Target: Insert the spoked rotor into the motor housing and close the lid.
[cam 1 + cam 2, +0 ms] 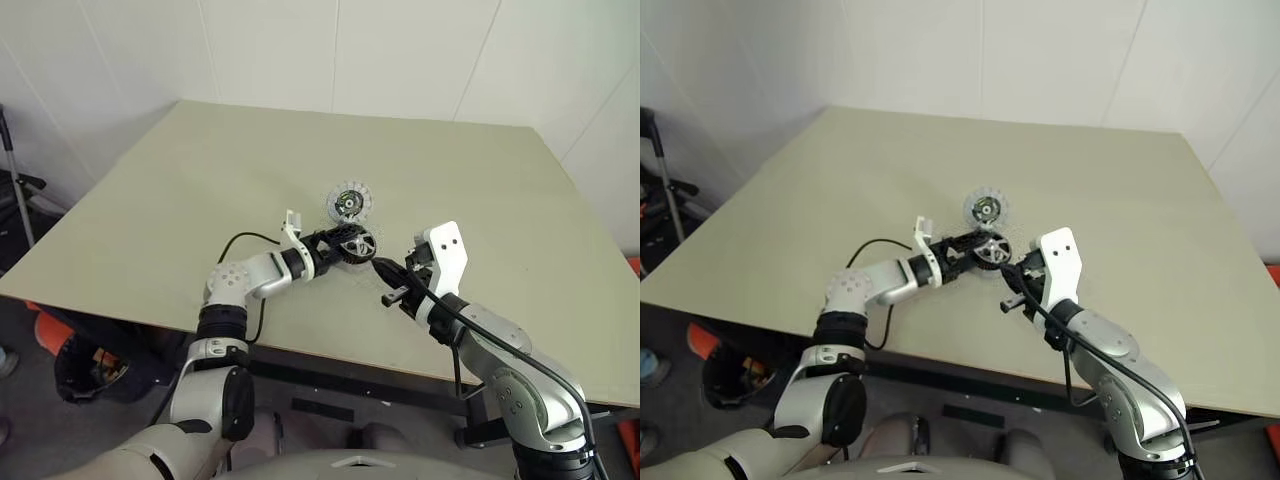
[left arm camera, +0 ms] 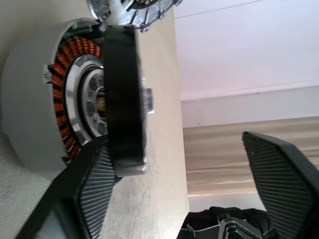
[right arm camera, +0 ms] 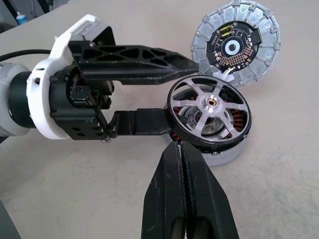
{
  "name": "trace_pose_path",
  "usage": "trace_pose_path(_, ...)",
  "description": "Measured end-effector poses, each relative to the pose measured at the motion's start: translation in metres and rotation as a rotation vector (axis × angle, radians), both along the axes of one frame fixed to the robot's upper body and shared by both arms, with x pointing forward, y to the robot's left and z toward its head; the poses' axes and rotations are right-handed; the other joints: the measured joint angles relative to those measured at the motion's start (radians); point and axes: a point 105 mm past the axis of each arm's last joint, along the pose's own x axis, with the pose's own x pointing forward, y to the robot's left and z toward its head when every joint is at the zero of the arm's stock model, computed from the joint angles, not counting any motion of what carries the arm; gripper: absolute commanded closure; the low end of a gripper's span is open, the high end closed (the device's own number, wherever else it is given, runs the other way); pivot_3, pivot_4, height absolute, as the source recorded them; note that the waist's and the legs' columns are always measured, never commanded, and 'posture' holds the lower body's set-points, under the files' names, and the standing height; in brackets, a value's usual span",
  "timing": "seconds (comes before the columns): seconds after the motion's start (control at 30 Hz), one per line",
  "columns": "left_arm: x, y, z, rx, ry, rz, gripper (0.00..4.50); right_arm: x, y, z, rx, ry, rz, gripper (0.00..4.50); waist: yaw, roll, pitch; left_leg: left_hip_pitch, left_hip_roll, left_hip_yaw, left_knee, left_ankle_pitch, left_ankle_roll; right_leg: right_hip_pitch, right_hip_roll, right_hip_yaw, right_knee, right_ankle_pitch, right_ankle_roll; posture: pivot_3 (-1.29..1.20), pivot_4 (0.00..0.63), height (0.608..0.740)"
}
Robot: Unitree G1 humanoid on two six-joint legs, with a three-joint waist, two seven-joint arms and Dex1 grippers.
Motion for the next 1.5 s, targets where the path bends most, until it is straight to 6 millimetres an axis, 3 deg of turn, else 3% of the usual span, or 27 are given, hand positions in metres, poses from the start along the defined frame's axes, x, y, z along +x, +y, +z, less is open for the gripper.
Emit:
trace_pose_path(0.17, -0.003, 0.015, 0.017, -0.042, -0.046, 0.006, 0.24, 0.000, 0.000, 0.000, 0.002, -0.002, 0.000, 4.50, 0.000, 0.000, 0.000, 0.000, 0.000, 0.000, 0.000, 0.000, 0.000, 0.000, 0.000, 0.000, 0.000, 0.000, 0.000, 0.00, 0.000, 0.740)
trace_pose_path(0.6, -0.019, 0.045, 0.013, 0.006, -0.052, 0.046, 0.24, 0.002, 0.001, 0.003, 0.001, -0.013, 0.001, 4.50, 0.000, 0.000, 0.000, -0.001, 0.000, -0.001, 0.000, 0.000, 0.000, 0.000, 0.000, -0.001, 0.000, -0.001, 0.002, 0.00, 0.000, 0.740)
trace_pose_path(0.83, -0.014, 0.066, 0.044, 0.202, -0.432, 0.171, 0.24, 0.017, -0.005, 0.004, -0.016, -0.042, -0.066, 4.50, -0.003, 0.000, 0.000, -0.001, 0.000, -0.001, -0.001, 0.000, 0.000, 0.000, 0.000, -0.001, -0.001, -0.004, 0.006, 0.00, 0.000, 0.740)
trace_pose_path(0.93, -0.007, 0.071, 0.044, 0.344, -0.574, 0.234, 0.78, 0.029, -0.007, 0.000, -0.019, -0.044, -0.106, 4.50, -0.004, 0.000, 0.000, -0.001, 0.000, -0.001, -0.001, 0.000, 0.000, -0.001, 0.000, -0.001, -0.001, -0.004, 0.007, 0.00, 0.000, 0.740)
trace_pose_path(1.07, -0.008, 0.072, 0.031, 0.581, -0.787, 0.255, 2.09, 0.045, -0.007, -0.010, -0.041, -0.031, -0.147, 4.50, -0.007, 0.000, 0.000, -0.002, 0.000, -0.001, -0.001, 0.000, 0.000, -0.002, 0.000, -0.001, -0.001, -0.004, 0.007, 0.00, 0.000, 0.740)
trace_pose_path(1.3, -0.027, 0.054, 0.018, 0.592, -0.922, 0.137, 4.48, 0.065, 0.009, -0.025, -0.073, -0.009, -0.128, 4.50, -0.008, 0.000, 0.000, -0.002, 0.000, -0.001, -0.003, 0.000, 0.000, -0.003, 0.000, -0.002, 0.001, 0.000, 0.000, 0.00, 0.000, 0.740)
trace_pose_path(1.5, -0.047, 0.050, 0.012, 0.563, -0.978, -0.008, 4.48, 0.080, 0.015, -0.032, -0.101, 0.002, -0.117, 4.50, -0.010, 0.000, 0.000, -0.002, 0.001, 0.000, -0.003, 0.000, -0.001, -0.004, 0.000, -0.002, 0.002, 0.000, 0.000, 0.00, 0.000, 0.740)
